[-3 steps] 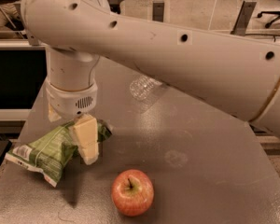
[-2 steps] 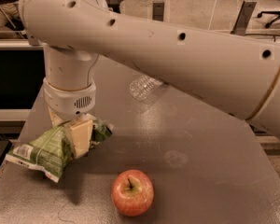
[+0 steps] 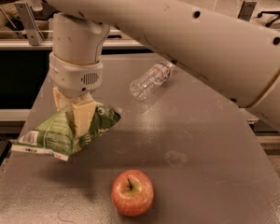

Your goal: Pick green jalapeno chip bag

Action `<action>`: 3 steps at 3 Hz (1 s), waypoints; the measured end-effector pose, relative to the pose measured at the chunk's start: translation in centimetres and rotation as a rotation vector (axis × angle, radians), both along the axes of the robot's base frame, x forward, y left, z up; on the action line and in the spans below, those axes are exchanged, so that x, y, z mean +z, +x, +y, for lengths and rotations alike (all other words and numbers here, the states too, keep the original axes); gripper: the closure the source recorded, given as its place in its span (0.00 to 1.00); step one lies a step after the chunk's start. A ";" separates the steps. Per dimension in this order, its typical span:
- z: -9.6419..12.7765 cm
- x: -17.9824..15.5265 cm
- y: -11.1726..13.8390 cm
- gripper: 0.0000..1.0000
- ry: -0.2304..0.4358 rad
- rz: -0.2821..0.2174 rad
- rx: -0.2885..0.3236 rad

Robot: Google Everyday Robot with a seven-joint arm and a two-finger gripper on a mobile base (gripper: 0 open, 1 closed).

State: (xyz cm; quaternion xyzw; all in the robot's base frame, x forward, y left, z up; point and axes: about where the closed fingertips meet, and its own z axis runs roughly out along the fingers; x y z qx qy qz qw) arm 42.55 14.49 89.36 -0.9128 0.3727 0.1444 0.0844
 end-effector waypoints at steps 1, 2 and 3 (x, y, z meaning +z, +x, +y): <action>-0.4 4.1 1.1 1.00 0.060 0.013 0.013; -0.3 7.9 1.8 1.00 0.135 0.000 0.017; -0.3 10.6 1.5 1.00 0.215 -0.004 0.025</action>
Offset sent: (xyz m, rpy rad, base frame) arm 0.0113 -0.0317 0.1204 0.1193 0.0532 0.0649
